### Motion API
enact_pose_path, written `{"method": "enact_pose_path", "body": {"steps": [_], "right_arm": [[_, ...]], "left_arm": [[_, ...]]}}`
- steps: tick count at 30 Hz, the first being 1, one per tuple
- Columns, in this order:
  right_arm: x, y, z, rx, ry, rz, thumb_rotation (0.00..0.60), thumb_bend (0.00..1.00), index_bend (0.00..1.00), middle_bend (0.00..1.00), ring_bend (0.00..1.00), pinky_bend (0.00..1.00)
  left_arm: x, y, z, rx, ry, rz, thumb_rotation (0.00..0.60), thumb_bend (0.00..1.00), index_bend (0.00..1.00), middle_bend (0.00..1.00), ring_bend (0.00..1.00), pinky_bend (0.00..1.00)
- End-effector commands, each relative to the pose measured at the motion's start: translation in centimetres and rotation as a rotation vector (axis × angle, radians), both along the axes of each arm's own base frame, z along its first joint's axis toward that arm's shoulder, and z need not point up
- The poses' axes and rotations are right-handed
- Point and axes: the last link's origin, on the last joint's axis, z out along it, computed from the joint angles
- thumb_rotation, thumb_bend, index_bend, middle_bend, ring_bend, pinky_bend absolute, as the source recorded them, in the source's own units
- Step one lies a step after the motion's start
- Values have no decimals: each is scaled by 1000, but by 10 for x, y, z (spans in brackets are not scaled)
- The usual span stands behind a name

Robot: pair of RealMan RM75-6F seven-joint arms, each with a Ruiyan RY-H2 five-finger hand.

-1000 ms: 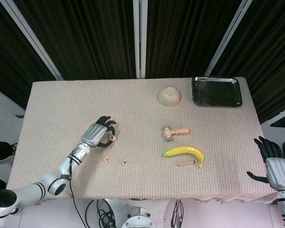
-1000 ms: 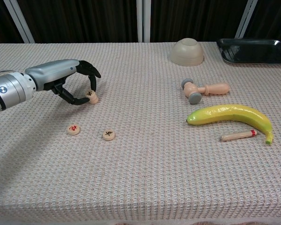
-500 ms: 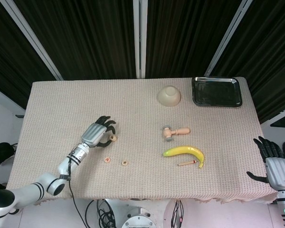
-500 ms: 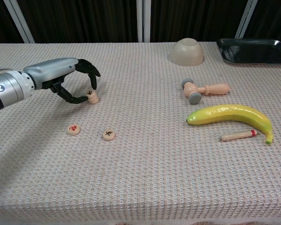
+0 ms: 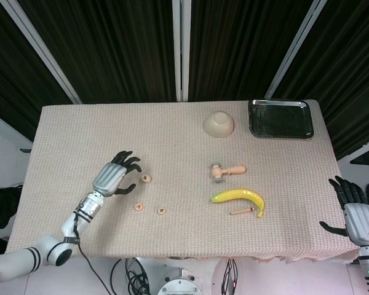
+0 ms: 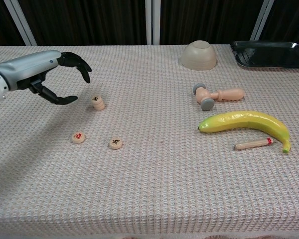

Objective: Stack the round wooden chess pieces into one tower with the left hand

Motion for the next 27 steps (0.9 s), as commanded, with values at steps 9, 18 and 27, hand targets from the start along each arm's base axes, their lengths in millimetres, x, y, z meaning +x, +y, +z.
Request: {"method": "enact_pose_path", "body": {"steps": [9, 18, 27], "right_arm": [[0, -2, 2, -6, -5, 4, 600, 0, 0, 0, 0, 0], [5, -4, 2, -7, -17, 26, 600, 0, 0, 0, 0, 0], [4, -1, 3, -10, -22, 22, 600, 0, 0, 0, 0, 0]], "left_arm": [[-30, -64, 3, 4, -19, 76, 600, 317, 367, 85, 0, 0], [-34, -78, -15, -50, -45, 119, 600, 316, 373, 80, 0, 0], [-30, -86, -25, -75, -57, 102, 600, 316, 378, 80, 0, 0]]}}
